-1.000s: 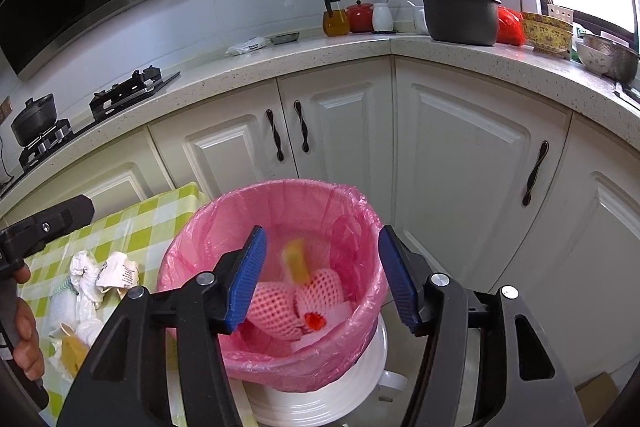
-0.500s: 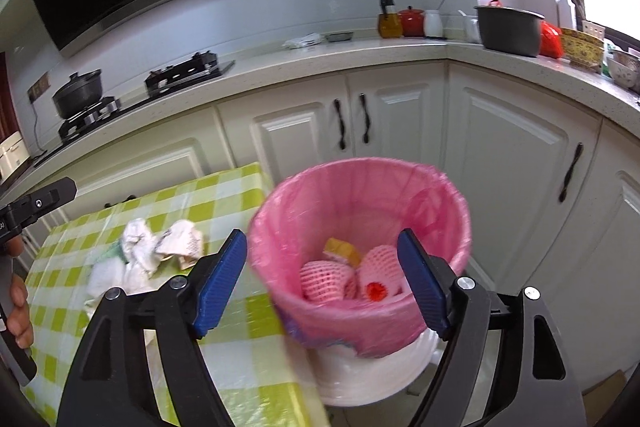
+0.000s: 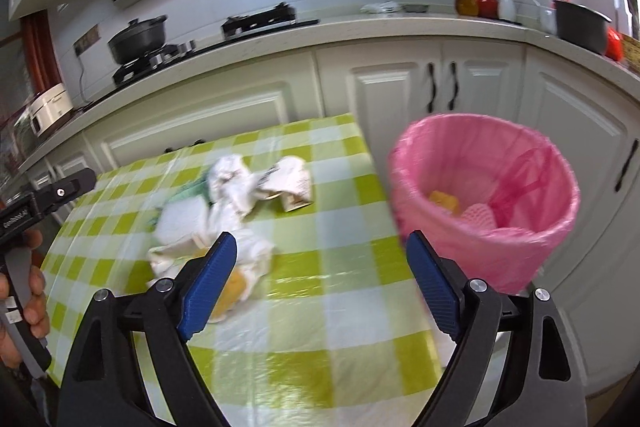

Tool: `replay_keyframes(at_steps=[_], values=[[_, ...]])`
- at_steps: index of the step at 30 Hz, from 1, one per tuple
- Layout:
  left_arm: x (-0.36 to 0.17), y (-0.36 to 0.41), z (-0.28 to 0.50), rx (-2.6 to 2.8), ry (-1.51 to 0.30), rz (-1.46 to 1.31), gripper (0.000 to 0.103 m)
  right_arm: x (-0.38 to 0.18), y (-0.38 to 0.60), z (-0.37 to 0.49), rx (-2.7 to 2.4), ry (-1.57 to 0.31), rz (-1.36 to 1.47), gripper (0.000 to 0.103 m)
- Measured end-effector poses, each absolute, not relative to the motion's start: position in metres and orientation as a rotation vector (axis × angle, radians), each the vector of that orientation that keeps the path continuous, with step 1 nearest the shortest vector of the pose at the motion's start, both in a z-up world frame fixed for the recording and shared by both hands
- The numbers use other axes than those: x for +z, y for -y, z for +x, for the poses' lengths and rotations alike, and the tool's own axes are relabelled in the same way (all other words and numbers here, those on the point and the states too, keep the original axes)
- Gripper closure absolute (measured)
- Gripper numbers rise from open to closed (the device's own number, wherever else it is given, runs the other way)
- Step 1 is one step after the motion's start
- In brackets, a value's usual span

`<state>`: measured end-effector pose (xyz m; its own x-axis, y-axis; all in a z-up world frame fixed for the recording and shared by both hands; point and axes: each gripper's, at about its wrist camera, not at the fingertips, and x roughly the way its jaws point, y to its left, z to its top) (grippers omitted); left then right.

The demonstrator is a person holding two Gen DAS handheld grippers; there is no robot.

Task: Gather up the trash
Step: 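Return both tools to the table and grasp the holed yellow sponge with the right tool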

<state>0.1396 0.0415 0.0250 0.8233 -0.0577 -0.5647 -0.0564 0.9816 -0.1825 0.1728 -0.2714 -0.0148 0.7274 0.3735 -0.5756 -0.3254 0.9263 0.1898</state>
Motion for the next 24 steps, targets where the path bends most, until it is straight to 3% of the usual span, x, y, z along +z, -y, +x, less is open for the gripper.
replay_keyframes(at_steps=[14,24], values=[[-0.003,-0.089,0.117,0.050,-0.630,-0.275,0.017,-0.051,0.185,0.175,0.464,-0.798,0.087,0.021],[-0.017,-0.095,0.122,0.041,-0.652,-0.299,0.017,-0.067,0.161,0.191,0.451,-0.852,0.056,0.032]])
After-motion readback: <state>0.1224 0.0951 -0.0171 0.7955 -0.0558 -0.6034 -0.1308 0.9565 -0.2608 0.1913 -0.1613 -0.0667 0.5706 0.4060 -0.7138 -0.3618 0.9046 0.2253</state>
